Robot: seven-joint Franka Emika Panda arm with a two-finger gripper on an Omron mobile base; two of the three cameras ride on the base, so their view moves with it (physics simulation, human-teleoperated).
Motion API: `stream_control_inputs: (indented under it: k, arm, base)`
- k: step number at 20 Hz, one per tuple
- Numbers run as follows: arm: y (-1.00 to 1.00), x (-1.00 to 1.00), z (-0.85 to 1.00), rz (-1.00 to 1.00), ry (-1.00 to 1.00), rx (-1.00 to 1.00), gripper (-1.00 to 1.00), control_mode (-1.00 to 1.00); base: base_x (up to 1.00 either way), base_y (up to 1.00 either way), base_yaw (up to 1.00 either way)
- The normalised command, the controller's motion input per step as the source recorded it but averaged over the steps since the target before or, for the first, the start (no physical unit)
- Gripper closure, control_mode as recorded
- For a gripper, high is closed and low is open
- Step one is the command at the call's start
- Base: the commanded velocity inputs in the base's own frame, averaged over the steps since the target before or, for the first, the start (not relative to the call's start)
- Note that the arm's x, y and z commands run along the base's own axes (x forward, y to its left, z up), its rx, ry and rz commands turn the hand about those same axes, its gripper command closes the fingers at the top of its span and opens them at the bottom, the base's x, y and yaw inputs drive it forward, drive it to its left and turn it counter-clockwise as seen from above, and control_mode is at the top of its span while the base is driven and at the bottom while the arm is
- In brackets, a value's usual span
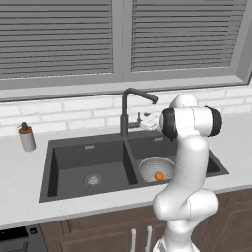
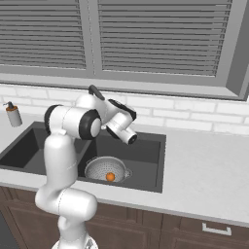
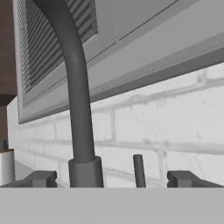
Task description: Put the colander in the sink, put the tangerine in the colander, and turn on the sink faucet and pour water over the colander.
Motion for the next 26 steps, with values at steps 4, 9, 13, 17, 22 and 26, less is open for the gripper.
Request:
stream_control_inputs:
  k: [4, 9, 13, 17, 22, 26]
  arm:
    - [0.00, 0.14, -0.14, 0.00, 0.00, 0.00, -1.00, -1.00]
    - [0.00, 0.14, -0.07, 0.00, 0.00, 0.00, -1.00, -1.00]
    - [0.00, 0.15, -0.07, -0.01, 0.00, 0.00, -1.00, -1.00]
    - [0.00, 0.18, -0.06, -0.01, 0.00, 0.00, -1.00, -1.00]
    - [0.00, 0.19, -0.05, -0.03, 0.00, 0.00, -1.00, -1.00]
    - [0.00, 0.16, -0.05, -0.03, 0.00, 0.00, -1.00, -1.00]
  base:
    - [0.00, 0.00, 0.00]
    - [0.00, 0.00, 0.00]
    - [0.00, 0.00, 0.00]
    - [0.00, 0.00, 0.00]
    - [0.00, 0.00, 0.00]
    - [0.00, 0.00, 0.00]
